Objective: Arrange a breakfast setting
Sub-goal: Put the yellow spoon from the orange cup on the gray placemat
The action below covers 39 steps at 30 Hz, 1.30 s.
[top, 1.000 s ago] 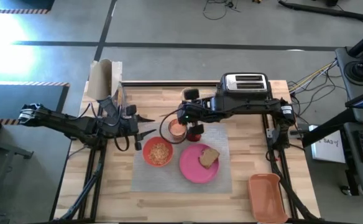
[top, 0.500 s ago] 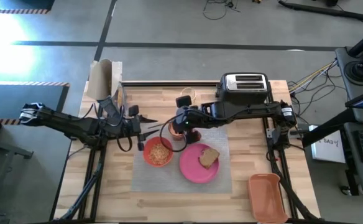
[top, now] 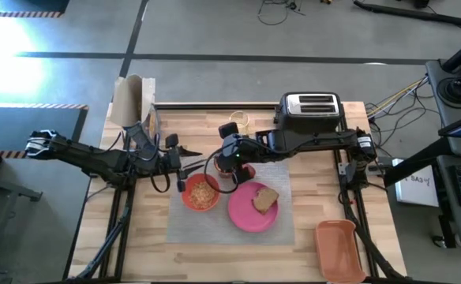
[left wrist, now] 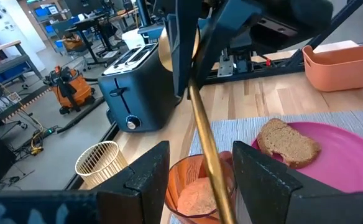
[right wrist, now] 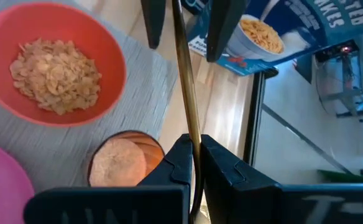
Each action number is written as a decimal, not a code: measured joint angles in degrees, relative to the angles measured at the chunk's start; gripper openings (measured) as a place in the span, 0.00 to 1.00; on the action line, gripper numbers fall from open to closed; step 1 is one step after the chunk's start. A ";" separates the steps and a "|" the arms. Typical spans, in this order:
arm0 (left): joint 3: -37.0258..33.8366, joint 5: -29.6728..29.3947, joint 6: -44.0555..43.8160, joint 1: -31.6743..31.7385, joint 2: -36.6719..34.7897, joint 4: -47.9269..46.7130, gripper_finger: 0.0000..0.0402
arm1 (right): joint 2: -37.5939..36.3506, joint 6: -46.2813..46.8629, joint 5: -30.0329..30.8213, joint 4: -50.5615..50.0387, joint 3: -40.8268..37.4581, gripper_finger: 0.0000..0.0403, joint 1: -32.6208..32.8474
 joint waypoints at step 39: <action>10.65 4.35 -9.63 1.06 6.36 -15.81 0.02 | 0.02 6.29 -0.44 1.10 -0.02 0.20 0.56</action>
